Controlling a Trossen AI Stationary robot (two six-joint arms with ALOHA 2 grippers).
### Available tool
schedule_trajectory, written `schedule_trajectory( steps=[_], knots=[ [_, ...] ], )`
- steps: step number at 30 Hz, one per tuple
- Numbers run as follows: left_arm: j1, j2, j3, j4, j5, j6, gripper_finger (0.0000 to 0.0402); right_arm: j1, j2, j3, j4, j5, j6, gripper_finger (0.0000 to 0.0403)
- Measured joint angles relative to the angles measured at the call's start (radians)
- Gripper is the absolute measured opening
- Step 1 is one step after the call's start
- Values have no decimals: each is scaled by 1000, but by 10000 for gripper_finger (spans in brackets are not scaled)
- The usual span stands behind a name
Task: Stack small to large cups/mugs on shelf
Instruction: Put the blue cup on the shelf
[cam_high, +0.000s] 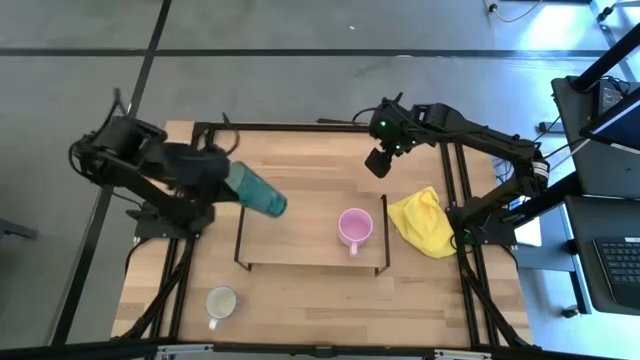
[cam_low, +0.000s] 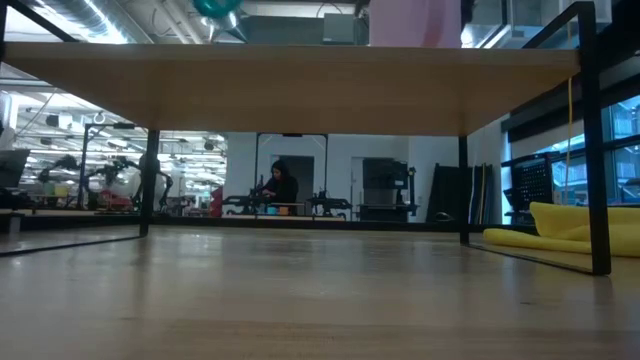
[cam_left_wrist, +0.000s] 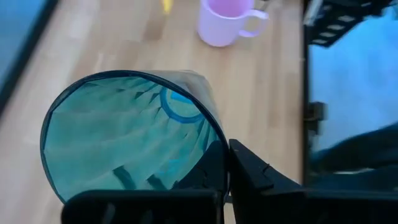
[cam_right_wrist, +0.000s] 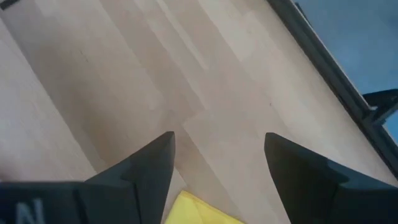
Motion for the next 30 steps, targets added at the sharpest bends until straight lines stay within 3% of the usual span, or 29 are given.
schedule_trajectory(
  steps=[9, 16, 30],
  knots=[
    [-54, 40, -48, 2, 123, -20, 1, 3, -26, 90, 181, 56, -54, 248],
    [-58, 55, -164, 1, 128, 50, 1, 7, -30, 198, 207, 56, -72, 248],
    [-65, 42, -198, 2, 106, 101, 1, 57, -23, 164, 177, 53, 7, 248]
  ],
)
